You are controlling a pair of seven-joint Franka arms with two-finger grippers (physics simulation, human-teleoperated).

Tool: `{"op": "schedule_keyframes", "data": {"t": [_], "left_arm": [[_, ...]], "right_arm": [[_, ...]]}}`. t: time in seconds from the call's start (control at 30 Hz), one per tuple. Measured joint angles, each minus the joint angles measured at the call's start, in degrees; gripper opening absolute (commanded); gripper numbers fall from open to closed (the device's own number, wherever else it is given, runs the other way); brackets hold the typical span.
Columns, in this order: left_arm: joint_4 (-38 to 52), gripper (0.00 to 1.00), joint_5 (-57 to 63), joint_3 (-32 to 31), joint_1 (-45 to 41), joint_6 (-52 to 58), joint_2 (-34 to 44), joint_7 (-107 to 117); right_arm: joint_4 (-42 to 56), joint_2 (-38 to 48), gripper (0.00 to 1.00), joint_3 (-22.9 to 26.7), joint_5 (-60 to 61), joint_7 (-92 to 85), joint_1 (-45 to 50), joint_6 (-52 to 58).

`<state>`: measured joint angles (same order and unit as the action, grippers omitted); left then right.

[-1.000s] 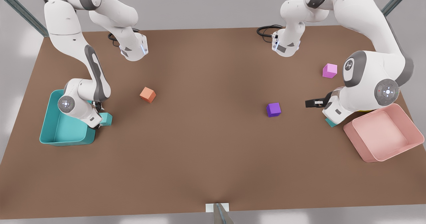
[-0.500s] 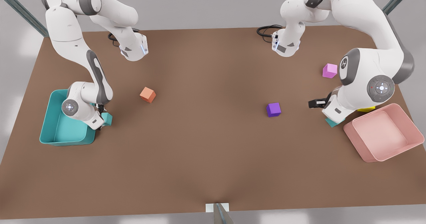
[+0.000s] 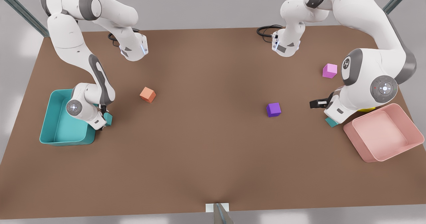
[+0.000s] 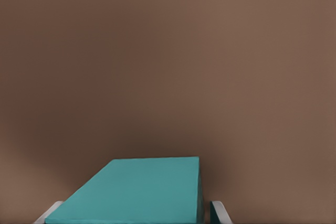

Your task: Stack the two blue cubes on top of each other

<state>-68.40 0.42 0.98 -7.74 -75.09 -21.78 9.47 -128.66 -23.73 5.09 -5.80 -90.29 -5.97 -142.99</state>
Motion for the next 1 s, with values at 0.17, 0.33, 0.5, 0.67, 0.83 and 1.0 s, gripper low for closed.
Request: {"op": "schedule_keyframes", "data": {"t": [0.17,0.33,0.5,0.67,0.83,1.0], "left_arm": [[0.0,1.00,-0.2,0.0,-0.1,0.0,0.0,0.0],[0.0,1.00,-0.3,0.0,-0.1,0.0,-0.1,0.1],[-0.1,1.00,-0.2,0.0,-0.1,0.0,-0.1,0.1],[-1.0,1.00,-0.4,0.2,4.0,-0.7,-1.1,0.2],[-22.0,1.00,-4.6,11.5,6.5,-15.9,2.4,2.8],[-29.9,1.00,-7.9,14.0,7.8,-32.9,0.0,9.7]], "right_arm": [[0.0,-0.5,0.69,0.1,0.0,0.3,0.1,-0.9],[0.3,0.0,0.56,0.0,0.0,0.6,0.2,-1.4],[0.7,0.3,0.56,-0.2,0.1,0.8,0.7,-1.4],[6.3,-0.2,0.57,-0.3,4.4,2.0,11.2,0.8],[24.1,-7.3,0.57,-0.3,8.5,7.8,29.2,5.8],[42.9,-19.9,0.57,-0.4,10.0,18.4,43.2,10.8]]}}
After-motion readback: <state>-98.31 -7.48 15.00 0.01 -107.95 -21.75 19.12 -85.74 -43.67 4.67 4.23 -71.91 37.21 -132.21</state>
